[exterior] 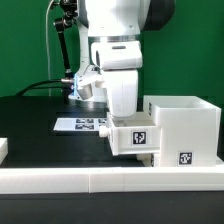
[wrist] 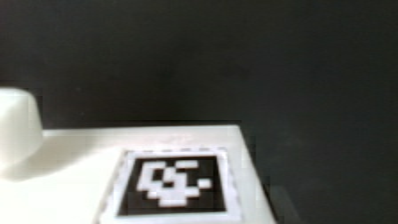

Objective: Assemble drawer

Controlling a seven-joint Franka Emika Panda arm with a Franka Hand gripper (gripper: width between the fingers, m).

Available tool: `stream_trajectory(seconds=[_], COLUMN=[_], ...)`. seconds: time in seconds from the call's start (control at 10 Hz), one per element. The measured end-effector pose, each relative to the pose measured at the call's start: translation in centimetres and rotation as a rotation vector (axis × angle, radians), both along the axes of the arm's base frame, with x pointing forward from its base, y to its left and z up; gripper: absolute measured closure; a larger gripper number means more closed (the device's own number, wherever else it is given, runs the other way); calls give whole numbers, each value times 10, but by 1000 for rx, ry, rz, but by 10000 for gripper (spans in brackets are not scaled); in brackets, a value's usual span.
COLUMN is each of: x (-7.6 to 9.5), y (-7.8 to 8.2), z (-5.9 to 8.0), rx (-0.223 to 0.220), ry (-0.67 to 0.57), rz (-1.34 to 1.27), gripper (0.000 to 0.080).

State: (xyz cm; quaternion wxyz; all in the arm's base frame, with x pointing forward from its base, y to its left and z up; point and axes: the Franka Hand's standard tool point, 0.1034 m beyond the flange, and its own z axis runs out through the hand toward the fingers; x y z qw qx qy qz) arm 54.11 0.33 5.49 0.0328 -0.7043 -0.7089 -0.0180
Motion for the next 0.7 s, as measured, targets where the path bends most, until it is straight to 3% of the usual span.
stream_trajectory(seconds=[0.6,0.7], x=[2,1], y=[9,8], z=[1,1], rx=[1,2], ry=[-3,-3], rz=[-21,-26], gripper=[757,708])
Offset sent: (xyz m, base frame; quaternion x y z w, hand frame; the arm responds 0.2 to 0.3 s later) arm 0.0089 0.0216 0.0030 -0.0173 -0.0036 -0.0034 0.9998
